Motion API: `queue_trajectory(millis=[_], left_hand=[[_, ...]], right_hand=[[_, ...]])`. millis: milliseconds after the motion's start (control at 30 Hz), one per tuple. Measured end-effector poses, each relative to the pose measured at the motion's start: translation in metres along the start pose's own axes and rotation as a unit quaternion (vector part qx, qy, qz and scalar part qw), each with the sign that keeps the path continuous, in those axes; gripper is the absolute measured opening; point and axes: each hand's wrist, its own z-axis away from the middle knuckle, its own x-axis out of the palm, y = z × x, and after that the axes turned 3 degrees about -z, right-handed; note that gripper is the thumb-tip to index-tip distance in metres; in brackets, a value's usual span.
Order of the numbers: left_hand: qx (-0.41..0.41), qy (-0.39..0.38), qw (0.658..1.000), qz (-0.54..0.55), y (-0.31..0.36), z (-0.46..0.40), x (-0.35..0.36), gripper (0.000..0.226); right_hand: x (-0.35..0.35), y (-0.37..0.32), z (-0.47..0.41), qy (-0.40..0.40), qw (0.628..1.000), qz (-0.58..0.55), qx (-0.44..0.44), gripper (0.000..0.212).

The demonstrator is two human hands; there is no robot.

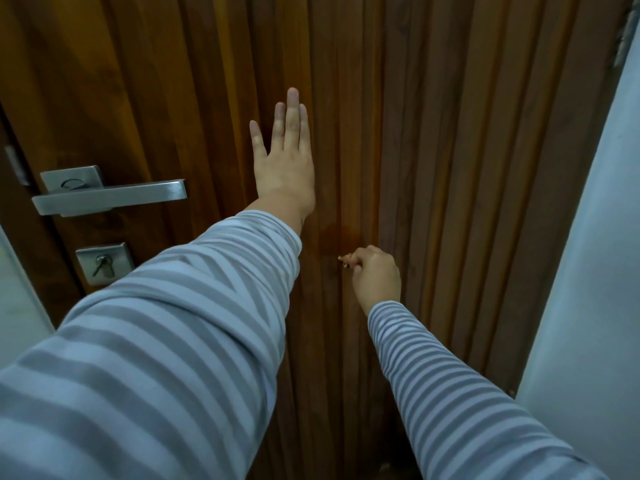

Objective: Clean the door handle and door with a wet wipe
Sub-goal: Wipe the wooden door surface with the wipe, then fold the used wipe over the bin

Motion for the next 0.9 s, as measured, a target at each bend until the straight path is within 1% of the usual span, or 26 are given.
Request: queue_trajectory(millis=[67, 133, 200, 300, 367, 433, 533, 600, 700, 767, 833, 900], left_hand=[[0.002, -0.009, 1.0, -0.001, 0.0, 0.001, -0.003, 0.123], [0.009, -0.023, 1.0, -0.005, -0.001, 0.001, -0.006, 0.124], [0.017, -0.039, 0.999, -0.016, -0.003, 0.002, -0.007, 0.125], [0.038, -0.07, 0.997, -0.009, -0.009, 0.002, -0.016, 0.127], [0.059, -0.097, 0.993, 0.024, -0.014, 0.003, -0.028, 0.131], [0.07, -0.124, 0.987, 0.073, -0.019, 0.008, -0.037, 0.13], [0.076, -0.129, 0.981, 0.122, -0.019, 0.037, -0.033, 0.117], [0.109, -0.139, 0.971, 0.159, -0.01, 0.065, -0.026, 0.105], [0.176, -0.171, 0.932, 0.268, 0.012, 0.097, -0.027, 0.072], [0.196, -0.163, 0.902, 0.349, 0.029, 0.113, -0.036, 0.056], [0.204, -0.152, 0.876, 0.41, 0.044, 0.127, -0.047, 0.046], [0.214, -0.15, 0.863, 0.432, 0.058, 0.139, -0.056, 0.041]], right_hand=[[-0.01, -0.001, -0.001, -0.071, 0.995, 0.047, 0.047, 0.02], [-0.021, 0.0, 0.001, -0.098, 0.987, 0.059, 0.113, 0.02], [-0.032, 0.006, 0.006, -0.094, 0.981, 0.047, 0.162, 0.021], [-0.054, 0.011, 0.016, -0.091, 0.976, 0.046, 0.194, 0.014], [-0.072, 0.01, 0.024, -0.074, 0.975, 0.039, 0.204, 0.011], [-0.09, 0.005, 0.031, -0.05, 0.976, 0.027, 0.21, 0.008], [-0.115, -0.009, 0.039, -0.013, 0.978, -0.012, 0.208, 0.006], [-0.131, -0.016, 0.046, 0.002, 0.977, -0.047, 0.206, 0.008], [-0.151, -0.019, 0.058, 0.009, 0.978, -0.066, 0.2, 0.01], [-0.16, -0.018, 0.068, 0.013, 0.977, -0.059, 0.204, 0.015], [-0.168, -0.016, 0.079, 0.03, 0.977, -0.056, 0.202, 0.016], [-0.173, -0.013, 0.089, 0.042, 0.979, -0.054, 0.194, 0.018]])
